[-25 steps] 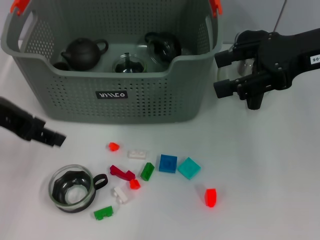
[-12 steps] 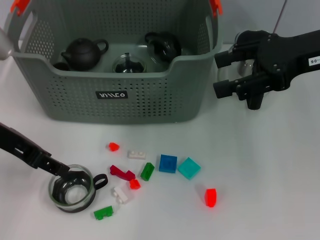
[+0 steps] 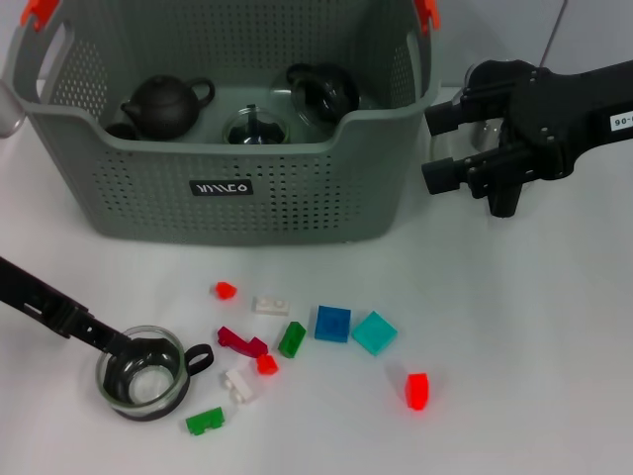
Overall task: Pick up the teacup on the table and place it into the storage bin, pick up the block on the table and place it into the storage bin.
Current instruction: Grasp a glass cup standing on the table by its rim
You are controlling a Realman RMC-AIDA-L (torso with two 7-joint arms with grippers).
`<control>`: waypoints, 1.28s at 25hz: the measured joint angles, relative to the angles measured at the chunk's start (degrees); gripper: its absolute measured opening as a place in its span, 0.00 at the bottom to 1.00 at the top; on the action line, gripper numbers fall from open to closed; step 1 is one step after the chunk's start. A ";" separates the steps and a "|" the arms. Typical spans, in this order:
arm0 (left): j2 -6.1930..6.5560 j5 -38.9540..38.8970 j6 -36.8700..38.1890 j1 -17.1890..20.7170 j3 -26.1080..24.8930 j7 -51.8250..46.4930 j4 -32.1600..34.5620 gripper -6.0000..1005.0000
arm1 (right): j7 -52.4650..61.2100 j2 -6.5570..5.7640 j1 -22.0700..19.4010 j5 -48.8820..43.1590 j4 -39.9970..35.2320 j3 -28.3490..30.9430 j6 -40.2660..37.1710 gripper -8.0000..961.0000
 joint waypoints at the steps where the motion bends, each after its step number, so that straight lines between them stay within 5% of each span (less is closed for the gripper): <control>1: 0.01 0.01 -0.07 -0.04 0.00 0.00 0.12 0.66 | 0.01 -0.01 0.00 0.00 0.01 0.00 0.00 0.93; 32: -0.28 0.15 -7.88 -1.11 0.58 2.89 10.41 0.66 | -0.44 0.27 0.02 0.00 0.05 0.00 0.94 0.93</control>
